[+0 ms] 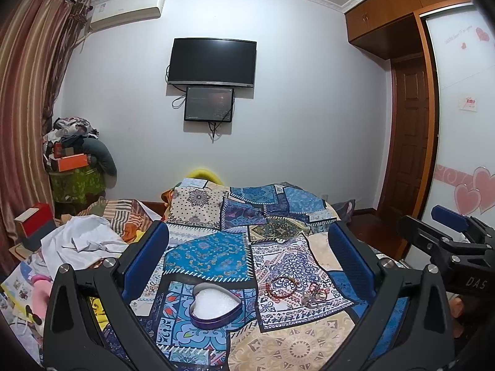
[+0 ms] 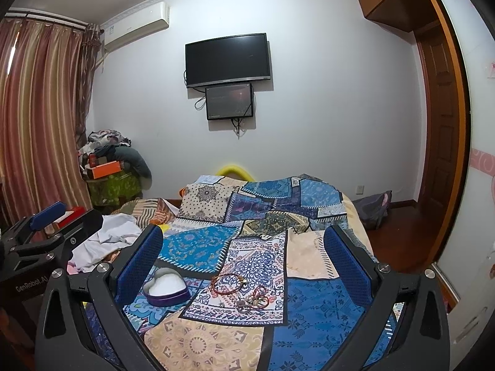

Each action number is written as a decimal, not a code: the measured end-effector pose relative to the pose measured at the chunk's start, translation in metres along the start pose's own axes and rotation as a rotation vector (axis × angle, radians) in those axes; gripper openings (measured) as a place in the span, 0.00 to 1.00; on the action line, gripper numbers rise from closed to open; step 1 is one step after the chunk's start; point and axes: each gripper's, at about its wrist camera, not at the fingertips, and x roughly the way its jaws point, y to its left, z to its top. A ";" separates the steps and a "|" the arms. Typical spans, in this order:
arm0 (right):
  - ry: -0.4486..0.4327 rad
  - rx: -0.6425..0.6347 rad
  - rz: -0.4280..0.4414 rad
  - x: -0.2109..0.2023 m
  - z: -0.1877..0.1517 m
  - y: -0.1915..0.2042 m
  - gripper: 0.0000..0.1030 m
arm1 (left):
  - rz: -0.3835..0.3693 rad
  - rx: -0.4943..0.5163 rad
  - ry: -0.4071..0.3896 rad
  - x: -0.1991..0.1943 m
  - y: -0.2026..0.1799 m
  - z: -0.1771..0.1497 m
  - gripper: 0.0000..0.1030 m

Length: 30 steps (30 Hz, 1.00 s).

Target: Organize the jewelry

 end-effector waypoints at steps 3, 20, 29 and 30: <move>0.003 -0.003 0.001 0.000 -0.001 0.001 1.00 | 0.002 -0.002 0.001 0.001 0.000 0.000 1.00; 0.005 0.003 -0.001 -0.001 0.001 0.001 1.00 | 0.008 -0.010 0.007 0.003 0.003 -0.003 1.00; 0.010 0.010 0.008 0.001 0.001 0.001 1.00 | 0.012 -0.008 0.000 0.001 0.002 -0.001 1.00; 0.010 0.011 0.009 0.001 0.000 0.000 1.00 | 0.012 -0.008 0.000 0.001 0.002 -0.001 1.00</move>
